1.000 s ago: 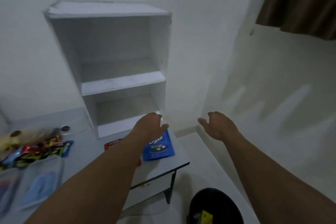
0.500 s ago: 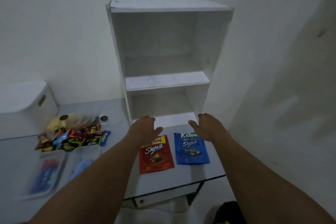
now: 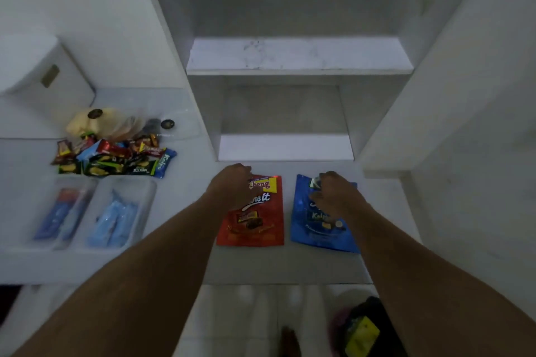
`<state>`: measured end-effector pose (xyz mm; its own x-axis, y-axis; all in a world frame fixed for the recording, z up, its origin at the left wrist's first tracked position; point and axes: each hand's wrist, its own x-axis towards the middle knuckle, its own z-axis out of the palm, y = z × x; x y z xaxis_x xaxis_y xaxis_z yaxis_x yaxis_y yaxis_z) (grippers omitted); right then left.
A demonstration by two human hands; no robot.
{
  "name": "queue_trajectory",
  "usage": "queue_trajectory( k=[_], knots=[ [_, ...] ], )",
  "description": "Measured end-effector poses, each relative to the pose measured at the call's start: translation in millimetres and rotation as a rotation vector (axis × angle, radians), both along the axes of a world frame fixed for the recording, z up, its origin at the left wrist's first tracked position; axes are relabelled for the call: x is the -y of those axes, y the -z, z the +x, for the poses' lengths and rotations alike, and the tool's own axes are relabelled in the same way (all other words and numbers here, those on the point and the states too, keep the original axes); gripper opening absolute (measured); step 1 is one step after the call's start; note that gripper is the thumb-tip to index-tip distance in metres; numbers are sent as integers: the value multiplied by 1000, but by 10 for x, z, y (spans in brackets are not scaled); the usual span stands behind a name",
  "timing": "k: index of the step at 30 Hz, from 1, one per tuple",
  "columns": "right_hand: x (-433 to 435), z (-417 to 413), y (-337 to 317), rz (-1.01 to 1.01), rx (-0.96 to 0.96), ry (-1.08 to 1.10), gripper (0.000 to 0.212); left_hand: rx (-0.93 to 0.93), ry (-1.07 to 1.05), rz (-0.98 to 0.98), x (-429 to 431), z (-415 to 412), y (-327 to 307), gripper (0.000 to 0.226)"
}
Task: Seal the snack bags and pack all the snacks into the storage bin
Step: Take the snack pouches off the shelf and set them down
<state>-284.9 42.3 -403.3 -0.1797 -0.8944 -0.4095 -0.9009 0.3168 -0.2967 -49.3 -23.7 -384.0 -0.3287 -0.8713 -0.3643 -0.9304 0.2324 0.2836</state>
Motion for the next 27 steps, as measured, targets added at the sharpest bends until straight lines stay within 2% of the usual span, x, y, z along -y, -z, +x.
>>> queue_trajectory(
  k=[6,11,16,21,23,27],
  knots=[
    [77,-237,327,51,-57,-97,64,18,38,-19,118,-67,340,56],
    [212,-301,347,48,-162,-151,76,86,80,-28,109,-136,468,73],
    [311,-348,363,85,-145,-117,86,141,106,-64,176,-143,517,68],
    [321,-394,381,65,-107,-103,80,194,132,-81,248,-116,502,69],
    [325,-406,376,66,-121,-123,69,204,141,-68,261,-101,488,68],
    [307,-409,328,62,-178,-129,50,130,108,-52,262,-84,420,41]
  ],
)
